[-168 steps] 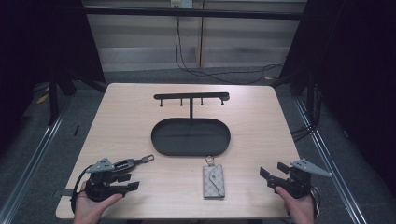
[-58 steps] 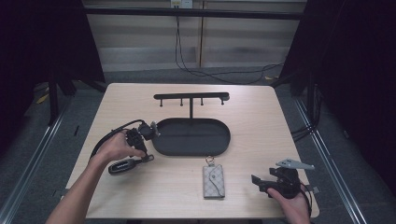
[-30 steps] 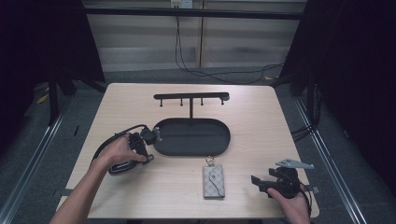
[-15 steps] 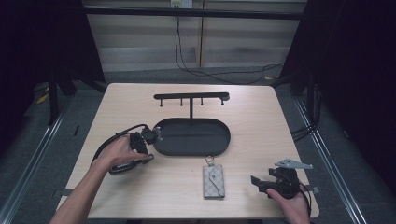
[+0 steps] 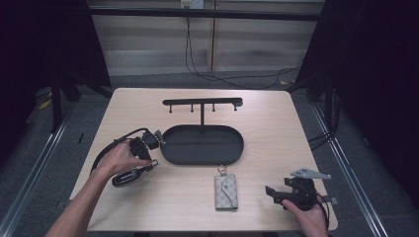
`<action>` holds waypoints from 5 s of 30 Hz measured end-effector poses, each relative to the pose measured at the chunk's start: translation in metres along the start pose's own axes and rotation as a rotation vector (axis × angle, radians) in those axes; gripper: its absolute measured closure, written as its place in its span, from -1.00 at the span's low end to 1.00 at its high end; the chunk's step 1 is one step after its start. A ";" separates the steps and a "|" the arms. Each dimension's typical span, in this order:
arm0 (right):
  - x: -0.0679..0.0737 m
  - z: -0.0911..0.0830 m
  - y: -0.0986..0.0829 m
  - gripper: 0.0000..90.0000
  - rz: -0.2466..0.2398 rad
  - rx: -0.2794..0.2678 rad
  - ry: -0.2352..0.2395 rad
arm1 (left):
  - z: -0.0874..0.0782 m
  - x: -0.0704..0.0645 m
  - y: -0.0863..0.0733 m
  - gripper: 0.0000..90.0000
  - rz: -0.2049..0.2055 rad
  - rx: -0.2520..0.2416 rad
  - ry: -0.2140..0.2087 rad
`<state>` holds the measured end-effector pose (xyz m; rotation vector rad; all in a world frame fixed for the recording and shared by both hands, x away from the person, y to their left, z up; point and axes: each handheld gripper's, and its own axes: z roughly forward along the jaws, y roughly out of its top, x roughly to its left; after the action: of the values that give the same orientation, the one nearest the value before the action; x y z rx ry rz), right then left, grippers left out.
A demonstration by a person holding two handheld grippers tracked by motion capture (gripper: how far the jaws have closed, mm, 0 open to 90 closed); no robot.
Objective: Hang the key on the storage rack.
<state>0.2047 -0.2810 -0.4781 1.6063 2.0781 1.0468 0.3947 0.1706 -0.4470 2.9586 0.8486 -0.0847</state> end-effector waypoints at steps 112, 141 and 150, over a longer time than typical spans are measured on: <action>-0.002 0.002 0.000 -0.61 0.015 0.023 0.003 | -0.150 -0.016 0.032 0.57 -0.132 -0.072 0.015; -0.004 0.002 -0.001 -0.61 0.022 0.023 0.014 | -0.144 -0.013 0.099 0.57 -0.158 -0.021 0.018; -0.003 0.002 -0.001 -0.61 0.025 0.030 0.019 | -0.146 -0.003 0.114 0.57 -0.200 -0.024 0.055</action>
<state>0.2063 -0.2833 -0.4809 1.6470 2.1008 1.0480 0.4583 0.0837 -0.2967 2.8570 1.1421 -0.0020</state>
